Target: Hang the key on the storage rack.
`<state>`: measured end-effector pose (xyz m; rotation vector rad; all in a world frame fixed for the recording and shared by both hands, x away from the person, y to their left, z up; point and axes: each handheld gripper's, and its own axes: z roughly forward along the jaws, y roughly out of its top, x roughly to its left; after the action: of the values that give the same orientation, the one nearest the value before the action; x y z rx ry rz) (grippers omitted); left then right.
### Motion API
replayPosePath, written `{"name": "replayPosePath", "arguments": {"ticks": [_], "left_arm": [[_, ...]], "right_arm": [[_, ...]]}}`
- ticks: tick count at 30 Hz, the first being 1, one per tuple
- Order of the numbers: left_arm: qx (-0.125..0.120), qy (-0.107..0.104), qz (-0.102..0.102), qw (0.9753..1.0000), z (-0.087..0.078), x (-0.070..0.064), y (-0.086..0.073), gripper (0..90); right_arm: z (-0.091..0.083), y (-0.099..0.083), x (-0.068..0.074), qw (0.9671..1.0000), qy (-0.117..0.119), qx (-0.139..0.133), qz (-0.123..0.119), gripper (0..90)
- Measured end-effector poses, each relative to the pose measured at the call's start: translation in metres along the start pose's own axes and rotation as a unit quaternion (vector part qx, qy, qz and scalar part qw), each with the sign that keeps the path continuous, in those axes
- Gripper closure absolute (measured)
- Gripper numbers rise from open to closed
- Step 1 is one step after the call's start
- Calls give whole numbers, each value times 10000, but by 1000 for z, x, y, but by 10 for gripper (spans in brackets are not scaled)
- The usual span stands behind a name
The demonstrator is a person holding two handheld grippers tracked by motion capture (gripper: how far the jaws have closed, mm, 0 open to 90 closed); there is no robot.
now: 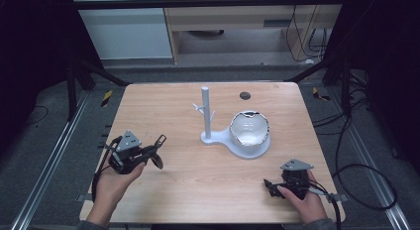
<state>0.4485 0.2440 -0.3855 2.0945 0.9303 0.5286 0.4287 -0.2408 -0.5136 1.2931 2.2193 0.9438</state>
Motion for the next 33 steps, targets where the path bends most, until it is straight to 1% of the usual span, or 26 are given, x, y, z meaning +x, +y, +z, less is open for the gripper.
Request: {"name": "replayPosePath", "arguments": {"ticks": [8, 12, 17, 20, 25, 28, 29, 33], "left_arm": [[-114, -54, 89, 9999, 8, -14, 13, 804], [-134, -29, 159, 9998, 10, -19, 20, 804], [-231, -23, 167, 9996, 12, -26, 30, 804], [-254, -17, 215, 9994, 13, -30, 36, 804], [-289, -20, 298, 9991, 13, -35, 44, 804], [-339, -33, 293, 9990, 15, -37, 47, 804], [-317, -30, 326, 9990, 15, -37, 48, 804], [-359, -64, 298, 9989, 17, -39, 49, 805]], "right_arm": [[0, 0, 0, 10000, 2, 6, 18, 5], [0, 0, 0, 10000, 2, 4, 15, 4], [0, 0, 0, 10000, 2, -2, -3, 5], [0, 0, 0, 10000, 0, 8, -1, 5], [0, 0, 0, 10000, 4, 6, 13, 4], [0, 0, 0, 10000, 5, 6, 17, 4], [0, 0, 0, 10000, 5, 7, 15, 4], [0, 0, 0, 10000, 5, 7, 15, 4]]}}
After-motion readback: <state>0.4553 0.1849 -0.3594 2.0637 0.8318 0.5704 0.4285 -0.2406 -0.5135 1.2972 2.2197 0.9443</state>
